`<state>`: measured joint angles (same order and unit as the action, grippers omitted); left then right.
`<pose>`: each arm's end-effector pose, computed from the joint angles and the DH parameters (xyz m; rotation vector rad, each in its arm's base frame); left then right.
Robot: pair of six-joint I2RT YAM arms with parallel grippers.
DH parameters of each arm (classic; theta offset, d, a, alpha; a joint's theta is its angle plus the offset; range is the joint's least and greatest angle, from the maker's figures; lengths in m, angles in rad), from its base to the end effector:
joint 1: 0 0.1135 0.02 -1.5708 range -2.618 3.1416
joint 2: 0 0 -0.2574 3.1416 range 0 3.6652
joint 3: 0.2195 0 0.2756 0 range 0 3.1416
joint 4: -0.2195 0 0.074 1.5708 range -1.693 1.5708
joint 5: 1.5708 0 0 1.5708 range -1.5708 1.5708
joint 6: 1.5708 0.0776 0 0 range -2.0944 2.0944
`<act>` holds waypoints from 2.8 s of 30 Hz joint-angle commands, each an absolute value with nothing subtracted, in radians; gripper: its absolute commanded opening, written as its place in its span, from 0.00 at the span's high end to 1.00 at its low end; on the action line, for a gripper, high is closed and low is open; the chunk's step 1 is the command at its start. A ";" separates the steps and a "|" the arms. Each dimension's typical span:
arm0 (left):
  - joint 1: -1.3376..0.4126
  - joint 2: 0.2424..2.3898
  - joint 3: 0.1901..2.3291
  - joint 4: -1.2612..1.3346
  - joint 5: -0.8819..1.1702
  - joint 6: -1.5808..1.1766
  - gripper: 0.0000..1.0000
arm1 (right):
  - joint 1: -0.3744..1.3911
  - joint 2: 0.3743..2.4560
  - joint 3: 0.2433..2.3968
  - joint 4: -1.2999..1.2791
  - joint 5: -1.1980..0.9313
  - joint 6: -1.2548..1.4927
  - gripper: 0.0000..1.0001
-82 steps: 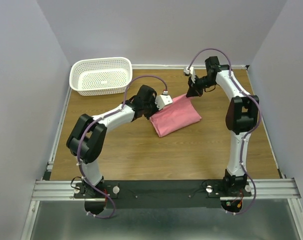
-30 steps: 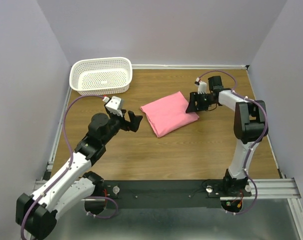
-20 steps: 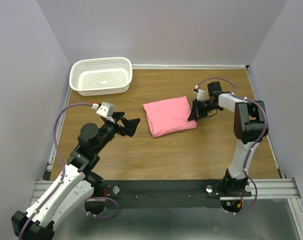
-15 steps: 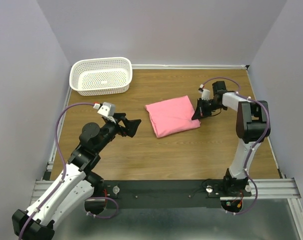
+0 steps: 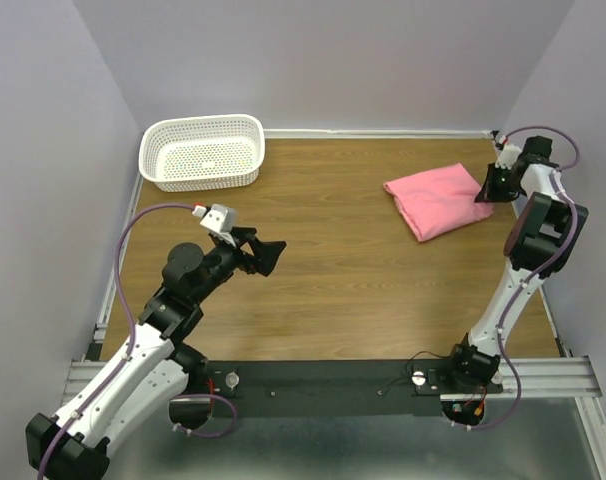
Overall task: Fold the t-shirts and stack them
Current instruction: Neatly place the folded tshirt to the corner
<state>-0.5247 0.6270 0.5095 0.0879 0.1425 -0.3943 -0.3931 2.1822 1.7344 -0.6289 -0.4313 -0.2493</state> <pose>0.1991 -0.1280 0.2881 0.2228 1.6480 -0.8205 0.4787 -0.1634 0.1347 0.0423 2.5276 0.3237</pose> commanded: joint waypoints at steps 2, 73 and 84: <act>-0.522 0.649 0.502 0.110 0.189 -0.393 0.04 | -0.396 2.302 1.923 -0.686 -0.194 -0.327 0.81; -0.522 0.643 0.532 0.074 0.121 -0.347 0.04 | 0.046 2.448 2.051 -0.505 -0.066 -0.267 0.94; -0.522 0.624 0.523 0.072 0.133 -0.353 0.04 | 0.048 2.315 1.924 -0.514 -0.359 -0.245 0.59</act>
<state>-0.5247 0.6506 0.5102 0.0650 0.1135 -0.3592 0.0441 2.3920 1.9820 -0.4763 -0.2108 -0.2497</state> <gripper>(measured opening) 0.965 0.365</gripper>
